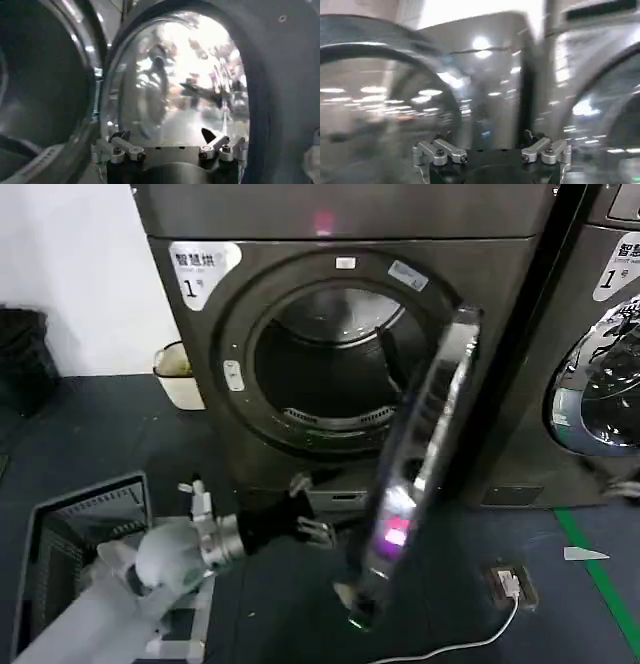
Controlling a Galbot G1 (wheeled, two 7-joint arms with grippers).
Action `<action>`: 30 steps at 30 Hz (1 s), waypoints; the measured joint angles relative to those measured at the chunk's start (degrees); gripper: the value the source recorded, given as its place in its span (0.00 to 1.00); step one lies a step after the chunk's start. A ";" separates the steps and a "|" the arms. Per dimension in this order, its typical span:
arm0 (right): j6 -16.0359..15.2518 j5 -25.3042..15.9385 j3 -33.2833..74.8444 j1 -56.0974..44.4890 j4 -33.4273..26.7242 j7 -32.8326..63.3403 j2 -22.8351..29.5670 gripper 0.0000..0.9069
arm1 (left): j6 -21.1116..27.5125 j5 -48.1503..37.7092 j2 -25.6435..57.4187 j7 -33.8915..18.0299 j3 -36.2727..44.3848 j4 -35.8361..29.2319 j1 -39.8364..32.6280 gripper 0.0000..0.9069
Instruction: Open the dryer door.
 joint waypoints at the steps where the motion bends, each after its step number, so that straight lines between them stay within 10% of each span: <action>1: -1.04 0.47 1.28 -0.33 0.22 3.65 0.22 1.00 | -0.02 0.09 -0.31 0.01 0.80 -0.01 -0.33 1.00; 12: -8.49 -4.39 14.58 -5.48 -0.09 24.44 -1.27 1.00 | -0.16 1.53 -5.67 -0.47 10.98 2.55 -7.30 1.00; 30: -4.57 -12.15 28.62 -9.02 -5.25 32.97 -6.14 1.00 | -1.75 3.10 -20.97 -2.49 24.76 14.56 -17.80 1.00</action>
